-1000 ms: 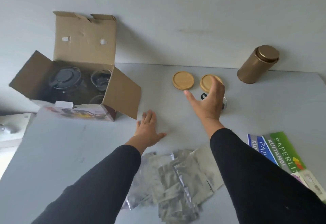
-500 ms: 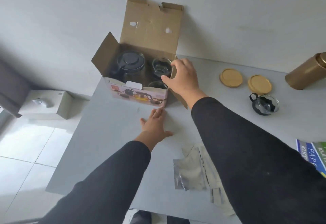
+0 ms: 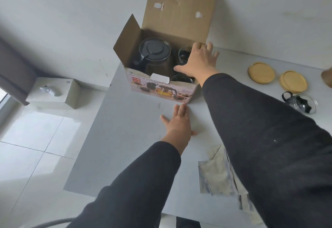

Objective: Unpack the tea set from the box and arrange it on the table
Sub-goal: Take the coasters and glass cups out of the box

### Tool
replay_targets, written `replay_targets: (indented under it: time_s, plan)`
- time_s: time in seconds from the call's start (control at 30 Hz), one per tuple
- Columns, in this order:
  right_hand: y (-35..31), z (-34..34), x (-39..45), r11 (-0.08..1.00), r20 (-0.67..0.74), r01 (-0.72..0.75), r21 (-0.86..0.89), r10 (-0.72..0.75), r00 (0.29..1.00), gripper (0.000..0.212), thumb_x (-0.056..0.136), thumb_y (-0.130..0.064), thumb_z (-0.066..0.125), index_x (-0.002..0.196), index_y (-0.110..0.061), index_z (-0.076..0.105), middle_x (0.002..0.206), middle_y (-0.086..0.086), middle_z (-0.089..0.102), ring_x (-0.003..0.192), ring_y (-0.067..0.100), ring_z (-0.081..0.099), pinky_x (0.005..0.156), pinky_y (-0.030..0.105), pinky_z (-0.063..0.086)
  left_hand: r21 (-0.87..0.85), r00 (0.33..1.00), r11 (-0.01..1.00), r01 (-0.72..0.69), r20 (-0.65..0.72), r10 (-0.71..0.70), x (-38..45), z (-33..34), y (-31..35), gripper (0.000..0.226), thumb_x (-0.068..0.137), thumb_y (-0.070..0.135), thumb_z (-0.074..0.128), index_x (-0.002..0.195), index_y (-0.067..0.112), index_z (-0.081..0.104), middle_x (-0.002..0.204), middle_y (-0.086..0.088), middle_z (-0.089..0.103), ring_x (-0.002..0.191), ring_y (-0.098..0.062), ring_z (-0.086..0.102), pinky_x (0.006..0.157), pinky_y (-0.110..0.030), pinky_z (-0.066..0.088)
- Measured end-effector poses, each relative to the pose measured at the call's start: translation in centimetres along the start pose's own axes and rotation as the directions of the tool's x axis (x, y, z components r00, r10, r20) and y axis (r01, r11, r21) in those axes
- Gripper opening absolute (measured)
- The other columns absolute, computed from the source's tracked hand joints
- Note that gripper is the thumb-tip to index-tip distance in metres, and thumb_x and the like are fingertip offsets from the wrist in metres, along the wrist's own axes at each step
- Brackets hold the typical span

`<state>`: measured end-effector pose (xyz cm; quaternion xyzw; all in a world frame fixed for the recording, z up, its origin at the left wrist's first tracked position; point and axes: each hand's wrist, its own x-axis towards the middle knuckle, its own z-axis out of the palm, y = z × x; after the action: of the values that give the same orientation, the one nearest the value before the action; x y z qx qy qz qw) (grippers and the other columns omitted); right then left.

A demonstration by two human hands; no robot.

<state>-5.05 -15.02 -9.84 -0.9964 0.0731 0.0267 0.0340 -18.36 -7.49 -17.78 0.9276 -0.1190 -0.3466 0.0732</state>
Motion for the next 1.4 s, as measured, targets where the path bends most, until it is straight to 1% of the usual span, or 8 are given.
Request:
replay_targets:
  time_s: [0.33, 0.47, 0.53, 0.63, 0.8, 0.93, 1.13, 1.4]
  plan:
    - [-0.5, -0.3, 0.5, 0.997, -0.039, -0.067, 0.031, 0.069, 0.997, 0.093, 0.06, -0.069, 0.072, 0.127, -0.01, 0.047, 0.131, 0.009, 0.044, 0.127, 0.029, 0.03, 0.105, 0.048, 0.029, -0.003, 1.0, 1.0, -0.005, -0.011, 0.005, -0.1, 0.1, -0.1, 0.09, 0.095, 0.04, 0.051, 0.152, 0.014, -0.014, 0.159, 0.003, -0.022, 0.147, -0.019, -0.019, 0.113, -0.065, 0.01]
    - [0.1, -0.7, -0.1, 0.981, -0.161, -0.054, 0.185, 0.084, 0.983, 0.087, 0.057, -0.067, 0.071, 0.119, -0.011, 0.049, 0.126, 0.007, 0.046, 0.122, 0.027, 0.035, 0.102, 0.042, 0.034, -0.034, 1.0, 0.999, -0.001, -0.017, 0.001, -0.4, -0.1, 0.0, 0.089, 0.096, 0.038, 0.052, 0.153, 0.013, -0.013, 0.159, 0.005, -0.02, 0.147, -0.017, -0.018, 0.112, -0.064, 0.01]
    - [1.0, -1.2, -0.9, 0.923, -0.262, 0.008, 0.384, 0.1, 0.96, 0.082, 0.057, -0.061, 0.074, 0.114, -0.009, 0.048, 0.118, 0.005, 0.049, 0.113, 0.023, 0.043, 0.093, 0.033, 0.041, -0.051, 1.0, 0.999, 0.004, -0.022, -0.005, -0.5, -0.2, 0.1, 0.09, 0.095, 0.037, 0.053, 0.153, 0.013, -0.011, 0.159, 0.006, -0.019, 0.147, -0.017, -0.017, 0.112, -0.065, 0.01]
    - [2.8, -2.4, -2.6, 0.725, -0.309, 0.102, 0.682, 0.159, 0.938, 0.077, 0.06, -0.043, 0.08, 0.115, -0.008, 0.041, 0.106, 0.0, 0.049, 0.094, 0.016, 0.05, 0.075, 0.021, 0.044, -0.093, 0.999, 0.995, 0.031, -0.028, -0.034, -0.6, -0.4, 0.5, 0.094, 0.092, 0.036, 0.058, 0.153, 0.013, -0.009, 0.159, 0.005, -0.018, 0.147, -0.017, -0.018, 0.112, -0.066, 0.011]
    - [7.1, -2.4, -5.2, 0.558, -0.354, 0.11, 0.822, 0.35, 0.867, 0.069, 0.057, -0.034, 0.079, 0.109, -0.011, 0.041, 0.104, 0.004, 0.058, 0.09, 0.019, 0.058, 0.076, 0.024, 0.048, -0.244, 0.987, 0.957, 0.155, -0.014, -0.163, -0.8, -0.2, 3.4, 0.105, 0.087, 0.049, 0.061, 0.153, 0.012, -0.011, 0.159, 0.002, -0.021, 0.147, -0.022, -0.019, 0.109, -0.067, 0.011]
    - [12.3, 0.2, -7.4, 0.557, -0.311, 0.021, 0.83, 0.431, 0.847, 0.074, 0.055, -0.038, 0.083, 0.112, -0.011, 0.045, 0.107, 0.002, 0.059, 0.095, 0.019, 0.059, 0.085, 0.027, 0.048, -0.343, 0.961, 0.903, 0.258, -0.003, -0.276, -0.5, -0.6, 6.7, 0.116, 0.08, 0.055, 0.066, 0.152, 0.011, -0.013, 0.158, -0.006, -0.023, 0.146, -0.028, -0.02, 0.108, -0.068, 0.015]
    - [20.0, 4.7, -9.4, 0.552, -0.186, -0.172, 0.816, 0.532, 0.826, 0.08, 0.054, -0.043, 0.085, 0.116, -0.011, 0.046, 0.115, 0.004, 0.058, 0.102, 0.021, 0.058, 0.093, 0.035, 0.048, -0.315, 0.931, 0.885, 0.341, -0.012, -0.364, 0.1, -0.2, 8.3, 0.125, 0.074, 0.049, 0.075, 0.151, 0.011, -0.017, 0.158, -0.01, -0.024, 0.146, -0.03, -0.019, 0.108, -0.067, 0.015]
    - [23.9, 7.3, -8.6, 0.512, -0.079, -0.259, 0.819, 0.548, 0.833, 0.08, 0.059, -0.037, 0.087, 0.118, -0.008, 0.041, 0.116, 0.007, 0.056, 0.105, 0.024, 0.056, 0.094, 0.035, 0.048, -0.295, 0.915, 0.876, 0.382, -0.014, -0.404, 0.8, 0.1, 8.6, 0.125, 0.075, 0.046, 0.076, 0.152, 0.013, -0.017, 0.158, -0.009, -0.023, 0.146, -0.029, -0.019, 0.108, -0.068, 0.017]
